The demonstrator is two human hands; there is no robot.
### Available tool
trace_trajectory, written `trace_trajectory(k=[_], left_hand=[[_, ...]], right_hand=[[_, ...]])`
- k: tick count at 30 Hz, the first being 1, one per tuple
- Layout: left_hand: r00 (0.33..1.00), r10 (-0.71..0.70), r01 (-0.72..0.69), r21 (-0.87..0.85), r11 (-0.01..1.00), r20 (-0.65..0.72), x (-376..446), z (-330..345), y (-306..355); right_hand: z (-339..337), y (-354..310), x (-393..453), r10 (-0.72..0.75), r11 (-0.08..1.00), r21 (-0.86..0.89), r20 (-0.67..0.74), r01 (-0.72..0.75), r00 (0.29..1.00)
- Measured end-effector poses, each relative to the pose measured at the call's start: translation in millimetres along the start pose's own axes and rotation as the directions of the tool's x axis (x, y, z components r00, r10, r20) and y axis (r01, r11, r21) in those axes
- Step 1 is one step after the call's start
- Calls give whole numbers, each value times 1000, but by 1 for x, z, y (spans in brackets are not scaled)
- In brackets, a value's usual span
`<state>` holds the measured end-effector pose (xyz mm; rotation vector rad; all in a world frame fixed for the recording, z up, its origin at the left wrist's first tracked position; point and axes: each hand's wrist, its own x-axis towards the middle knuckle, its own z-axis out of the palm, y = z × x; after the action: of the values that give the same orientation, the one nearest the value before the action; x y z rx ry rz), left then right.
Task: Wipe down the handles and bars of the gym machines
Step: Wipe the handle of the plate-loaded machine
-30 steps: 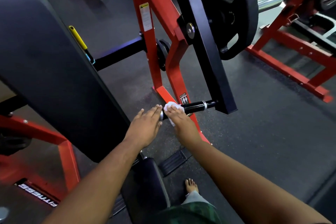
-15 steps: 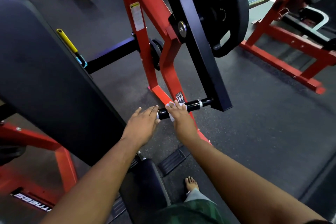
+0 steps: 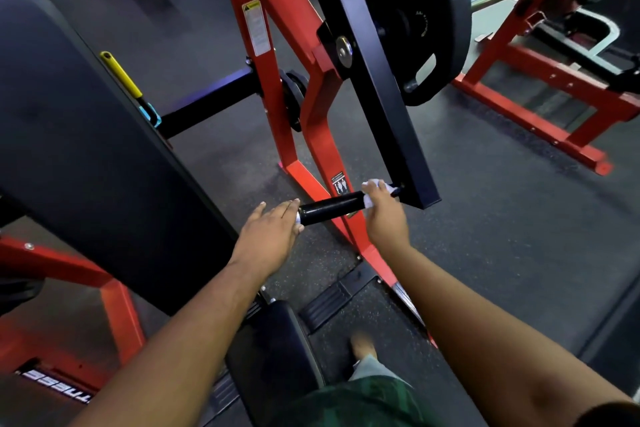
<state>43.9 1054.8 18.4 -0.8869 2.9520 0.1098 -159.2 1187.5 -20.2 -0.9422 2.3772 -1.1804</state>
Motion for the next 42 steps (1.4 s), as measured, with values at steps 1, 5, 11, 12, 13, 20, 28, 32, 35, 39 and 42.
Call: trace_trajectory(k=[1,5,11,12,13,20,28,32,35,39,42], left_hand=[[1000,-2,2,2,1000,0,0,0,0],[1000,-14,14,7,1000,-4,1,2,2],[1000,-5,5,9,1000,7,1,-1,1],[1000,-4,4,22,1000,2,1,-2,3],[1000,-5,5,32,999,-1,2,-2,3],[1000,-30,30,9,1000,5,-1,-1,5],[1000,-19,19,-9,1000,-11,0,0,3],[1000,24,-25,33,999,15,12,-5,5],[996,54,-58,56,997,67,27,-7,19],[987,-6,-4,62,998,159,42,-6,32],[987,-41,32,59,998,156,43,-4,31]], right_hand=[[13,-5,-3,5,999,-51,13,-5,1000],[58,-36,-34,-65,991,113,-13,66,998],[47,-56,-69,-274,905,346,31,246,961],[36,-48,-62,-218,906,362,-45,219,975],[25,-38,-51,-134,920,353,-130,172,982],[37,-15,-9,-83,996,-30,23,84,996],[41,-33,-72,-237,874,444,33,198,971],[16,7,-48,123,896,445,-239,-5,963],[21,9,-17,18,980,198,-163,15,986],[47,-1,-22,-152,985,76,-23,154,988],[50,-1,-48,-223,939,274,23,208,975]])
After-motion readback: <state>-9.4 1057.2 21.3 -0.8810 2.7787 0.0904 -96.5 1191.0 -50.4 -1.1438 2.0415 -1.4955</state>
